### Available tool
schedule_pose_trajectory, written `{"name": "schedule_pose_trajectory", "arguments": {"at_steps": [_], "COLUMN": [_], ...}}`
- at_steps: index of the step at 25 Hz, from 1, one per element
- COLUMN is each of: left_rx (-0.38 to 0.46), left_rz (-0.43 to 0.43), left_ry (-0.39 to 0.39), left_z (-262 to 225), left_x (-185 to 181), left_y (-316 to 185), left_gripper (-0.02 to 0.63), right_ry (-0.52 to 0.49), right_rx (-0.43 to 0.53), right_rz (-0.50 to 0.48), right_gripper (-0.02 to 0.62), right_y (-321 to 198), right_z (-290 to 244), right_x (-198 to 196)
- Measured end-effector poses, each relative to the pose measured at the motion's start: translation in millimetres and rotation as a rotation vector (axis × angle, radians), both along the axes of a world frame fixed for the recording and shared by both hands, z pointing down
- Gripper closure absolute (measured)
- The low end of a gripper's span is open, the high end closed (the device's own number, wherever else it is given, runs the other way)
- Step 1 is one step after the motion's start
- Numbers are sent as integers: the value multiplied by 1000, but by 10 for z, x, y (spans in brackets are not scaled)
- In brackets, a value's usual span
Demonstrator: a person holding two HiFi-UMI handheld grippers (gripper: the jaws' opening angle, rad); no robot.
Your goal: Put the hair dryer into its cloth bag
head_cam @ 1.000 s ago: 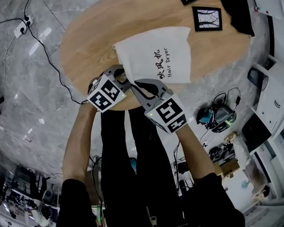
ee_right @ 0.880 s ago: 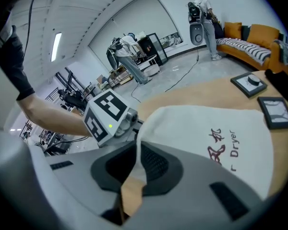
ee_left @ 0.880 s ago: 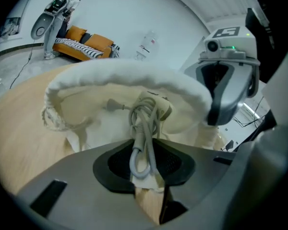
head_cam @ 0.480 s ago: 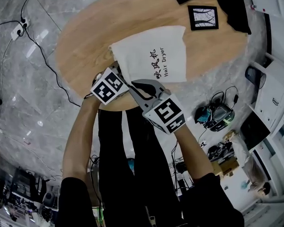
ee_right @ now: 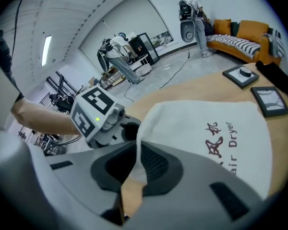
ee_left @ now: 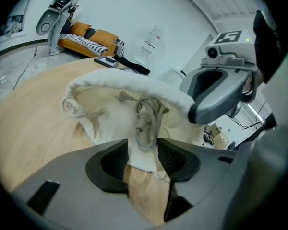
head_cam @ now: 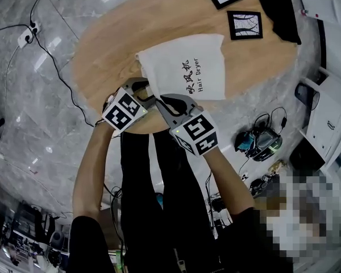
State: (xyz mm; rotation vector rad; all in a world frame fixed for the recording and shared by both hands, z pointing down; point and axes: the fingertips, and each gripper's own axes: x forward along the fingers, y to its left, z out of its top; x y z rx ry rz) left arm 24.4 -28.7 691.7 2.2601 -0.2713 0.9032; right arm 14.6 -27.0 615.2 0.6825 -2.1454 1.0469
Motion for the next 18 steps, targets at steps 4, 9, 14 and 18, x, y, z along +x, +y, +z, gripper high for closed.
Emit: {"name": "schedule_pose_trajectory", "arguments": {"at_steps": [4,9,14,18], "left_rx": [-6,-65,-108,-81], "left_rz": [-111,-247,-282,-343], "left_ry": [-54,-54,-69,-84], "left_z": [-23,-112,-228,-462], "left_x": [-358,-718,-858,-874], "left_y": [43,307,606,656], "left_gripper": [446,448,460,498], "right_ry": [53,115,118,202], "right_rx": [-23,-72,-87,-54], "right_rz": [8,33,9,11], "right_gripper": [555,548,470,437], "right_y": [24,-6,-14,81], "right_z": [198,545,547,384], "right_x": [-47,-82,-193,-85]}}
